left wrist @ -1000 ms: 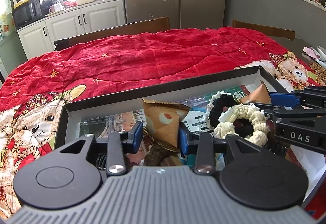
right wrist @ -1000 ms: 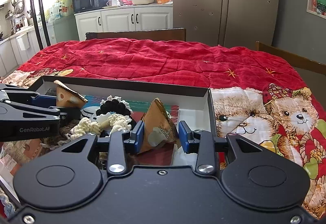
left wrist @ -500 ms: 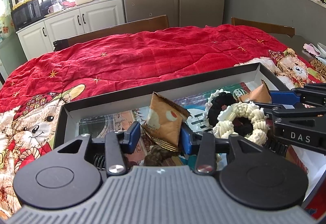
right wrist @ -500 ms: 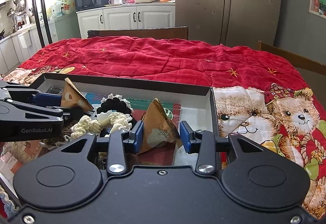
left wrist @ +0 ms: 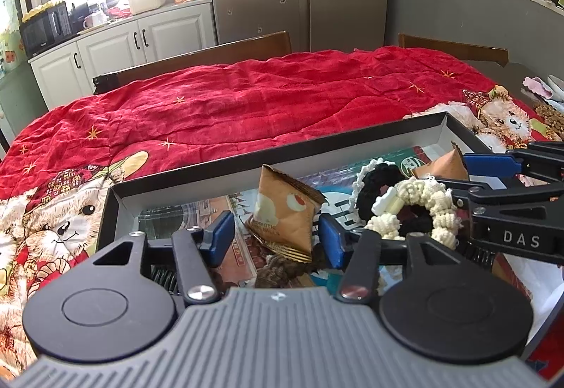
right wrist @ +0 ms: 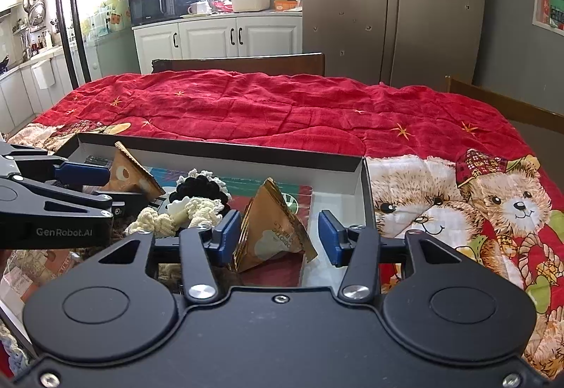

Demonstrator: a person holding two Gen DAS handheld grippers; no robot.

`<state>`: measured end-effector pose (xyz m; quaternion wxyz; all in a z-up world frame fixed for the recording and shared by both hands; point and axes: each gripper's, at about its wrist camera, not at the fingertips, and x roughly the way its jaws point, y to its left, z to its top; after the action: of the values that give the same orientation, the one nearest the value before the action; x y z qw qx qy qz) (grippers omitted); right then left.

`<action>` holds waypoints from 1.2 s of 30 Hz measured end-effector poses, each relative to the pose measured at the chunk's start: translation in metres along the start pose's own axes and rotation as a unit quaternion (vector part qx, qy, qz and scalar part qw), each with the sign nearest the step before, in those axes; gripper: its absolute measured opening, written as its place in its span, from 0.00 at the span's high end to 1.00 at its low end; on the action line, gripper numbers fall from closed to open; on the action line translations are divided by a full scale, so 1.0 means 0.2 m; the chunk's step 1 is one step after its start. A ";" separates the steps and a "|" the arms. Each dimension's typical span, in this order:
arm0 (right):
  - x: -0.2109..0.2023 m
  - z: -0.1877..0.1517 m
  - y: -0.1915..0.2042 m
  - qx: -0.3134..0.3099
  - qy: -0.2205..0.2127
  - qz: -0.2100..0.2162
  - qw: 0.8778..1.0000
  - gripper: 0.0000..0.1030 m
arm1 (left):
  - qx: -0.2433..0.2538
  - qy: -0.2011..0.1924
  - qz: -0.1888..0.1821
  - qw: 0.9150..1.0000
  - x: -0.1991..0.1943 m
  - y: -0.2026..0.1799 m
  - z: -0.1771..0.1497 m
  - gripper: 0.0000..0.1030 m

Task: Organize objects
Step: 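Lower left gripper's tan packet into the box while right gripper lowers its packet, then open left gripper to release its packet while right gripper releases its packet, then withdraw both grippers up and out of the box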

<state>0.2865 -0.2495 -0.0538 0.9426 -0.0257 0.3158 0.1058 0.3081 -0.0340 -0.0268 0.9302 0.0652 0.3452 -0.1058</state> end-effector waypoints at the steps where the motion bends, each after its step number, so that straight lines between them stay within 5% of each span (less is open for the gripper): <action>1: 0.00 0.00 0.00 -0.001 -0.003 0.000 1.000 0.52 | 0.001 -0.003 0.000 1.000 -0.01 0.00 0.00 0.33; 6: -0.02 0.00 0.01 -0.007 -0.012 -0.006 1.000 0.46 | 0.006 -0.012 0.005 1.000 -0.03 -0.01 0.00 0.26; 36: -0.18 0.02 0.06 -0.019 -0.041 -0.013 0.999 0.45 | 0.019 -0.034 0.031 0.999 -0.21 -0.03 0.01 0.17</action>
<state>0.2579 -0.2433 -0.0292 0.9555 -0.0435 0.2740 0.1002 0.2770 -0.0340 0.0015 0.9429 0.0897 0.3090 -0.0860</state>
